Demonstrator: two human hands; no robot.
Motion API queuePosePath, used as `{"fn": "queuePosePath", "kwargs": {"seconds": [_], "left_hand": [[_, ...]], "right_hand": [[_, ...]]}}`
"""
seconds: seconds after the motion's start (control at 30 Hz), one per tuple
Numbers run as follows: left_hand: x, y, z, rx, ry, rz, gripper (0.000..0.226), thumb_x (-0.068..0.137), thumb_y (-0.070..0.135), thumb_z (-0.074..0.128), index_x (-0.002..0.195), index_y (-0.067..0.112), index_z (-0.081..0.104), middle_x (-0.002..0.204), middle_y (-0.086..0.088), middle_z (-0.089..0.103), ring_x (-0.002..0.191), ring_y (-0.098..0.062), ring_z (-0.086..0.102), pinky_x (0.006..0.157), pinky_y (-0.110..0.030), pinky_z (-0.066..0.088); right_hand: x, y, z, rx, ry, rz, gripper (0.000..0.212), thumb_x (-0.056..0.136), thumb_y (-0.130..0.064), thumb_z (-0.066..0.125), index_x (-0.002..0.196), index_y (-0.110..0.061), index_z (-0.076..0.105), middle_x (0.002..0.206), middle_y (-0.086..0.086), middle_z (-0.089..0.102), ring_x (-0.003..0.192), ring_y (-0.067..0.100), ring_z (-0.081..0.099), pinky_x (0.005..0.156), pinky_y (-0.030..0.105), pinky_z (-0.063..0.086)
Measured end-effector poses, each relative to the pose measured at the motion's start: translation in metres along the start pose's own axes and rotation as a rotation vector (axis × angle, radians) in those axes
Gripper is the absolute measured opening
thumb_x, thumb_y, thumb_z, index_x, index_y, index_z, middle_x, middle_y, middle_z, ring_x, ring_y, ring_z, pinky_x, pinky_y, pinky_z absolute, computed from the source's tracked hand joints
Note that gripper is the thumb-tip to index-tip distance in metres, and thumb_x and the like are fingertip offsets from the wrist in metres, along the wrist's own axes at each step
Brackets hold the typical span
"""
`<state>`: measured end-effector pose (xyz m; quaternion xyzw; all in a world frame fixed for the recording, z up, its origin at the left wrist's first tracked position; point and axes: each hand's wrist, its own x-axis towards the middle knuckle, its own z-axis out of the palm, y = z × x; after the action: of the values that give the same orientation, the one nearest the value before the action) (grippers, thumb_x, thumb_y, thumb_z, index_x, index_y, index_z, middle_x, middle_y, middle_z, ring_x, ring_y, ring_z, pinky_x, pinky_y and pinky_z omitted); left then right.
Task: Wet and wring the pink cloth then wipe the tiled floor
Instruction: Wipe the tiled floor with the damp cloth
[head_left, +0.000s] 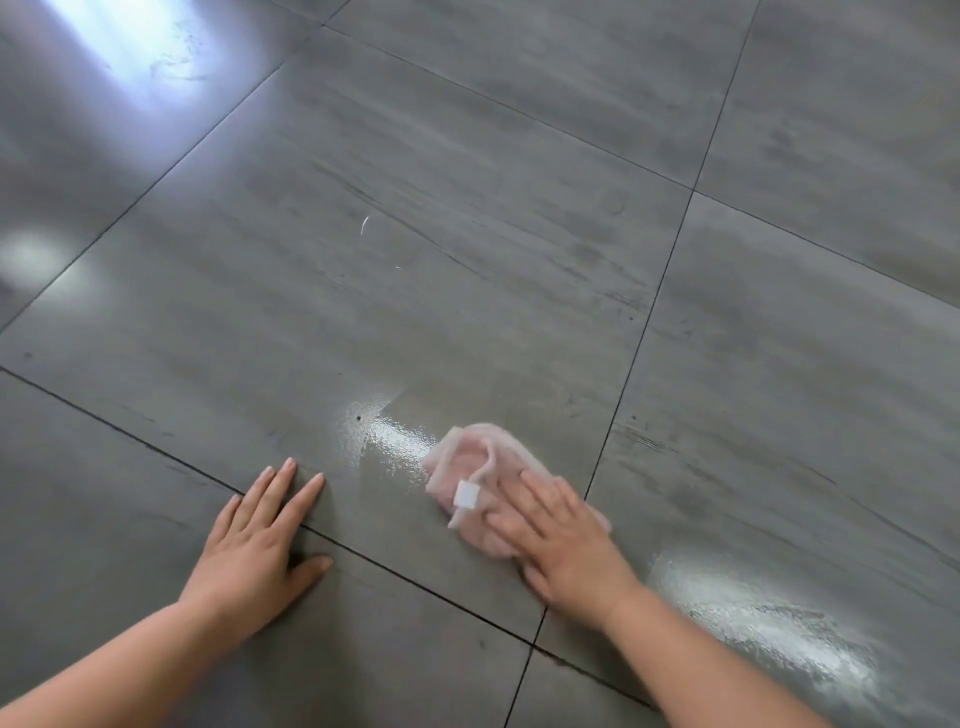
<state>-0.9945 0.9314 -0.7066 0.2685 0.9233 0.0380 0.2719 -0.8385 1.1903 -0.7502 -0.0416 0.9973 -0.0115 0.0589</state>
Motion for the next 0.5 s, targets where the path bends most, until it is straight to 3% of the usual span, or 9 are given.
{"fn": "queuePosePath", "kwargs": {"seconds": [0.03, 0.1, 0.17, 0.2, 0.27, 0.37, 0.43, 0.5], "left_hand": [[-0.002, 0.002, -0.003, -0.022, -0.041, -0.004, 0.08, 0.085, 0.051, 0.046, 0.144, 0.025, -0.001, 0.156, 0.0, -0.006, 0.144, -0.014, -0.009, 0.117, -0.029, -0.001], [-0.001, 0.002, -0.005, -0.009, -0.091, -0.033, 0.082, 0.086, 0.049, 0.046, 0.143, 0.028, -0.009, 0.155, 0.003, -0.014, 0.144, -0.014, -0.013, 0.118, -0.03, -0.003], [0.0, 0.001, -0.006, -0.004, -0.097, -0.046, 0.082, 0.087, 0.048, 0.046, 0.143, 0.028, -0.011, 0.155, 0.003, -0.016, 0.144, -0.014, -0.013, 0.118, -0.03, -0.002], [0.0, 0.002, -0.007, 0.001, -0.102, -0.052, 0.082, 0.087, 0.047, 0.046, 0.143, 0.028, -0.012, 0.155, 0.002, -0.017, 0.144, -0.015, -0.014, 0.118, -0.031, -0.003], [0.0, 0.004, -0.004, 0.003, -0.109, -0.071, 0.083, 0.087, 0.044, 0.047, 0.142, 0.027, -0.013, 0.155, 0.001, -0.018, 0.143, -0.016, -0.016, 0.118, -0.032, -0.004], [0.0, 0.012, -0.002, -0.05, -0.125, -0.108, 0.084, 0.086, 0.04, 0.05, 0.143, 0.028, -0.01, 0.155, 0.0, -0.017, 0.143, -0.017, -0.017, 0.118, -0.034, -0.004], [0.001, 0.015, -0.001, -0.075, -0.104, -0.117, 0.084, 0.085, 0.039, 0.053, 0.143, 0.029, -0.007, 0.155, 0.001, -0.016, 0.143, -0.016, -0.016, 0.118, -0.034, -0.003], [0.001, 0.013, -0.003, -0.065, -0.098, -0.107, 0.085, 0.085, 0.039, 0.054, 0.143, 0.029, -0.006, 0.155, 0.001, -0.015, 0.144, -0.016, -0.014, 0.118, -0.033, -0.002]], "right_hand": [[-0.001, 0.021, -0.004, 0.012, 0.007, 0.116, 0.06, 0.067, -0.035, 0.036, 0.125, -0.027, 0.04, 0.139, 0.001, 0.036, 0.139, 0.023, 0.007, 0.11, 0.038, 0.012], [-0.013, 0.058, -0.013, 0.045, 0.001, 0.473, 0.07, 0.071, -0.04, 0.024, 0.137, -0.02, 0.036, 0.151, 0.004, 0.028, 0.142, 0.025, 0.009, 0.112, 0.045, 0.021], [-0.038, 0.075, -0.017, 0.155, -0.087, 0.775, 0.084, 0.068, -0.049, 0.004, 0.146, -0.021, 0.023, 0.156, 0.007, 0.012, 0.144, 0.028, 0.008, 0.115, 0.044, 0.011], [-0.051, 0.072, -0.017, 0.201, -0.095, 0.823, 0.082, 0.071, -0.05, 0.002, 0.146, -0.022, 0.019, 0.156, 0.01, 0.013, 0.143, 0.031, 0.01, 0.116, 0.041, 0.006], [-0.073, 0.044, -0.008, 0.161, -0.11, 0.693, 0.067, 0.083, -0.042, 0.017, 0.147, -0.022, 0.014, 0.154, 0.017, 0.018, 0.138, 0.036, 0.016, 0.115, 0.034, 0.002], [-0.071, -0.029, 0.009, 0.096, -0.078, 0.351, 0.077, 0.065, -0.037, 0.054, 0.137, -0.021, 0.033, 0.155, 0.011, 0.011, 0.144, 0.029, -0.008, 0.109, 0.035, 0.007], [-0.051, -0.071, 0.004, 0.094, -0.016, 0.069, 0.066, 0.073, -0.039, 0.049, 0.136, -0.031, 0.029, 0.15, 0.009, 0.021, 0.144, 0.028, -0.011, 0.111, 0.034, 0.007], [-0.031, -0.08, 0.005, 0.053, -0.014, -0.17, 0.048, 0.078, -0.04, 0.036, 0.125, -0.04, 0.04, 0.146, 0.002, 0.026, 0.144, 0.025, 0.005, 0.115, 0.037, 0.002]]}}
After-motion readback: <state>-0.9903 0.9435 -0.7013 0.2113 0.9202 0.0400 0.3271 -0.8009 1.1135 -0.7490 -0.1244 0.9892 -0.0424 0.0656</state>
